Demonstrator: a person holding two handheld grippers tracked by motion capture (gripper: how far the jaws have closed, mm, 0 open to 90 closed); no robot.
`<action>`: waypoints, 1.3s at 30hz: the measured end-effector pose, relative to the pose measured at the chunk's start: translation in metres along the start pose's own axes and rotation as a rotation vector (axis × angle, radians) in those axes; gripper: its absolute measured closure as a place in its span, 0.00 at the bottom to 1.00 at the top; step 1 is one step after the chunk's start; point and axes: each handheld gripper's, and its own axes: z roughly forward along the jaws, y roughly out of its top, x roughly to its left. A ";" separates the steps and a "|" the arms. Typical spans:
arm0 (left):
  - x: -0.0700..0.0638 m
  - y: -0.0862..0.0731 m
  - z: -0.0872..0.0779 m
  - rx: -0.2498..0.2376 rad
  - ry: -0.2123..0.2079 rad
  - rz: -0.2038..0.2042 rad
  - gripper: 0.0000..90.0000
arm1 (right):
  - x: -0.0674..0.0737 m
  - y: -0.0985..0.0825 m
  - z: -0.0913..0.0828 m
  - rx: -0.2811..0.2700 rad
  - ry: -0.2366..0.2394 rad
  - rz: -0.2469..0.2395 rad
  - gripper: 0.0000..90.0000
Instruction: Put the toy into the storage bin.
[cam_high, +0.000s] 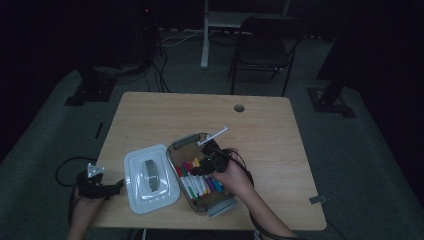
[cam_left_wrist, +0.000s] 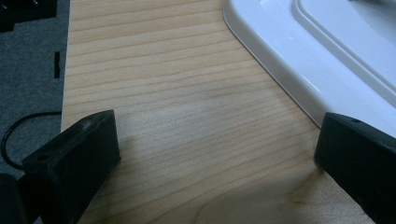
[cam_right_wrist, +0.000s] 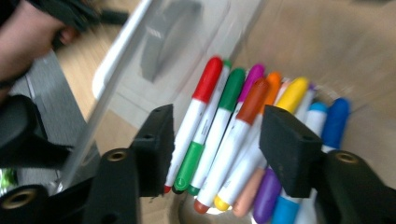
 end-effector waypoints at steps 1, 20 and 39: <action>0.000 0.000 0.000 0.000 0.000 0.000 0.01 | -0.002 -0.001 -0.008 -0.027 -0.002 -0.004 0.45; 0.000 0.000 0.000 0.001 0.000 -0.001 0.01 | -0.070 -0.047 -0.065 -0.251 -0.080 0.099 0.20; 0.000 0.000 0.000 0.001 -0.001 -0.001 0.01 | -0.130 -0.126 -0.033 -0.254 -0.339 0.129 0.19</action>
